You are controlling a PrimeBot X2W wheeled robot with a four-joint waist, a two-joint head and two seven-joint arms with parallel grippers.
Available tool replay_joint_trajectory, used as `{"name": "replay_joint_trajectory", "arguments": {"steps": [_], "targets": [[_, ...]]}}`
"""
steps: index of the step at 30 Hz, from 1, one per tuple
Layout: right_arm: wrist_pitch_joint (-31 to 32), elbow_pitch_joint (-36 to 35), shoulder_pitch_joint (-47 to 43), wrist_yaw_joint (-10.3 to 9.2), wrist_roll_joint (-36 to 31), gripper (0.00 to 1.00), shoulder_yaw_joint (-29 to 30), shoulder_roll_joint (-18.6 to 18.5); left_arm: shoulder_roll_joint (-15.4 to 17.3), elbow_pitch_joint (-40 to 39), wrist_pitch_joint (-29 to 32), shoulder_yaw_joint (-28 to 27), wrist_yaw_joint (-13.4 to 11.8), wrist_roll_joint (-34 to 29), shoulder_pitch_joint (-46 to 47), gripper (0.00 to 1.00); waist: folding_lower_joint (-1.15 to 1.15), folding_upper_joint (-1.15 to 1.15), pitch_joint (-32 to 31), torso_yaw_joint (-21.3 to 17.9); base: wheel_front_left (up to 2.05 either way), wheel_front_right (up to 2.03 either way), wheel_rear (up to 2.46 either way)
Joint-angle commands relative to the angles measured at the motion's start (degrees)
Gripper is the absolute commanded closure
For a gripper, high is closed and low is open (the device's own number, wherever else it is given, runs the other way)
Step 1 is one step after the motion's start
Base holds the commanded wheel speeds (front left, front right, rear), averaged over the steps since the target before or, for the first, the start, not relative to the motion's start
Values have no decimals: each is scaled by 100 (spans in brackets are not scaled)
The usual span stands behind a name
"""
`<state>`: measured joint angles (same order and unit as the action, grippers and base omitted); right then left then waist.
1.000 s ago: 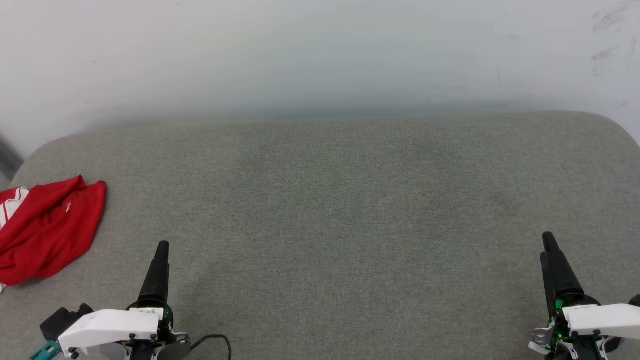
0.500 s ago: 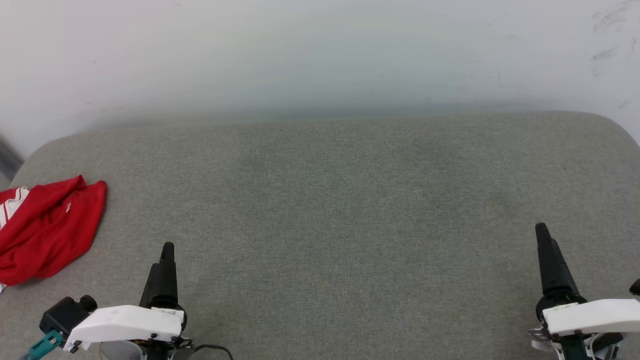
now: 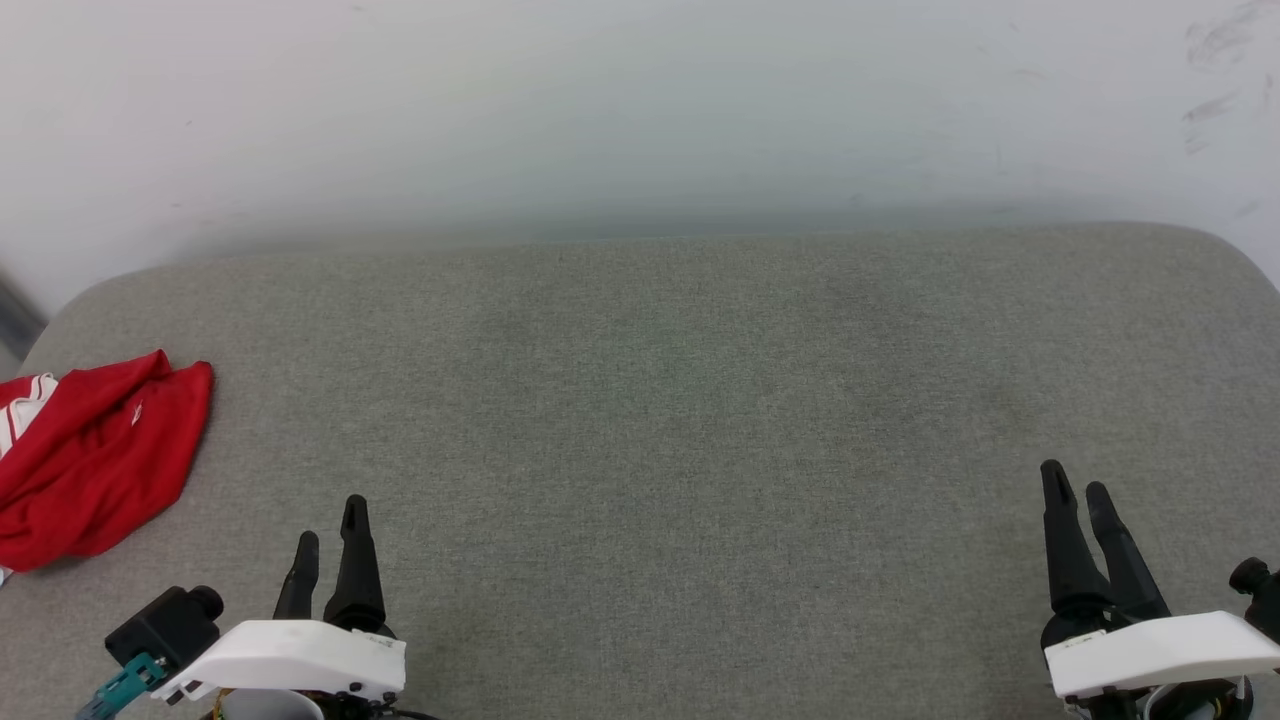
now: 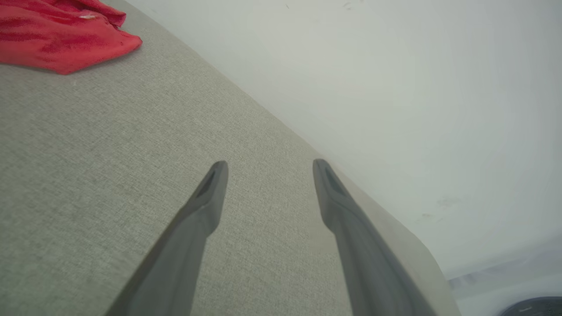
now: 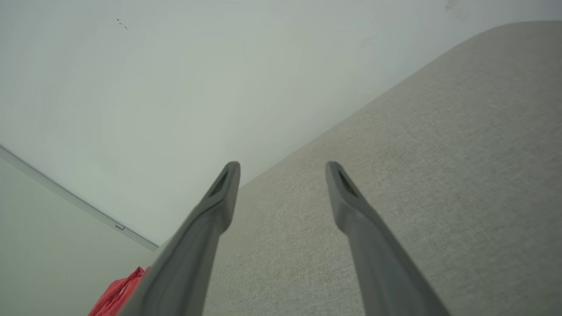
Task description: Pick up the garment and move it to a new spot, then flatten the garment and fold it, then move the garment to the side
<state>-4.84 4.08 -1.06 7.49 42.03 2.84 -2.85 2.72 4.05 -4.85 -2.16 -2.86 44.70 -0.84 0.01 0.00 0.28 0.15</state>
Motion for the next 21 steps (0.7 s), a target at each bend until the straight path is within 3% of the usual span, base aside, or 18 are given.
{"name": "replay_joint_trajectory", "arguments": {"steps": [1,21], "targets": [[-61,-111,13,0,-232,0,-18,-8,17,-100,-66,38,-40,-254,19,0,-1,0,1,2,0,0,0],[-377,-281,-213,0,-1644,0,-105,-7,168,-236,-376,352,-212,-1644,-126,0,-1,0,1,21,0,0,0]]}}
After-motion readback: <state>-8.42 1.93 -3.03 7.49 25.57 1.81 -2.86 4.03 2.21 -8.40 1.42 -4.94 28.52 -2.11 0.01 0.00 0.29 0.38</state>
